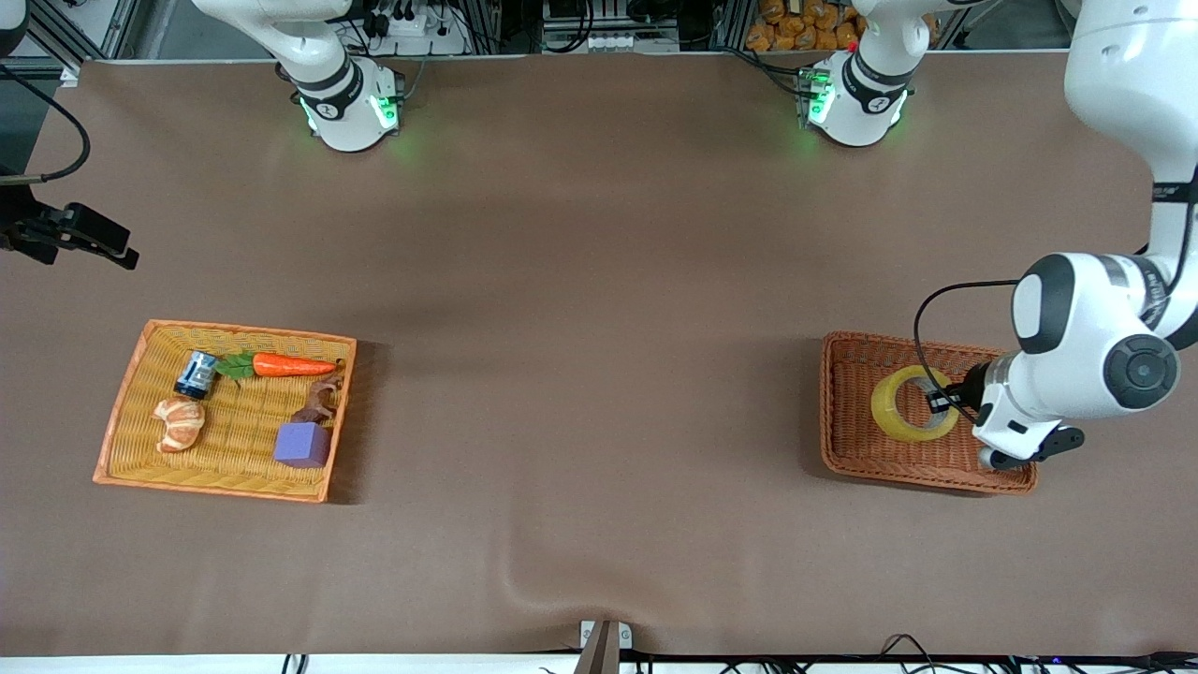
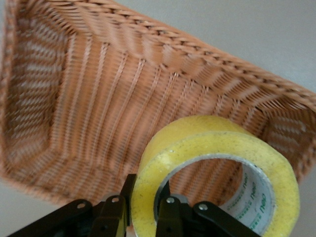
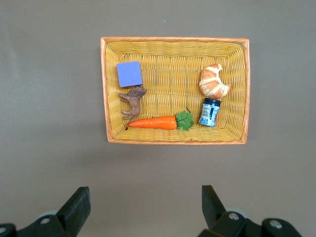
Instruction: Transfer tape with both arms
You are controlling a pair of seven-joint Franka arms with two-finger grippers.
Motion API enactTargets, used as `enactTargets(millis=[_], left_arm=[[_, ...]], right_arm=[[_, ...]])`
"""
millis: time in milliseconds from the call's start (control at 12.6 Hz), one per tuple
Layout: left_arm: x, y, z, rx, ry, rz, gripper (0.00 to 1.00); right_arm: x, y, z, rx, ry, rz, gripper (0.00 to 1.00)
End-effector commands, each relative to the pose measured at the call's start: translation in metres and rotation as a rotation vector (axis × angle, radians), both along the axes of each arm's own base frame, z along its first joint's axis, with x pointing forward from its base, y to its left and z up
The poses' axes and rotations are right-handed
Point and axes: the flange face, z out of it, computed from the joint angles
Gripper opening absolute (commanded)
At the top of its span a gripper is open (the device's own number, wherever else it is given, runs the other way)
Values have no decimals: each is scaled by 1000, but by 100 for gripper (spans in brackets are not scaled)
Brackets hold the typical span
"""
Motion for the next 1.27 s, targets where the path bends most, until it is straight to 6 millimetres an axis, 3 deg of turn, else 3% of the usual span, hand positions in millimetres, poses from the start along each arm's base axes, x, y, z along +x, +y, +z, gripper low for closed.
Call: enactTargets(millis=[0,80,159,239,318,478,716,955,1194], left_arm=[[1,35,-32,-40,-41,-46,0],[3,38,-41,-51,-55,-96,1],[3,39,-41,-52,-59,-105,28],[5,38,-35,-52,-69,-93,70],[6,42,-25,-47,-84,-90,100],[11,54,14,-32,-143,-94,100],[8,57,114,12,-204,-94,100],[-14,57,200,32,-200,-147,100],[-30,45,234,-16,-194,-172,100]], right_arm=[[2,1,4,-17,-1,-11,100],[2,2,4,-15,0,-11,100],[2,2,4,-14,0,-11,100],[3,3,3,-14,0,-9,100],[3,2,2,-14,3,-11,100],[3,3,2,-11,3,-9,100],[3,3,2,-9,3,-9,100],[3,3,2,-9,5,-9,100],[3,3,2,-8,4,-9,100]])
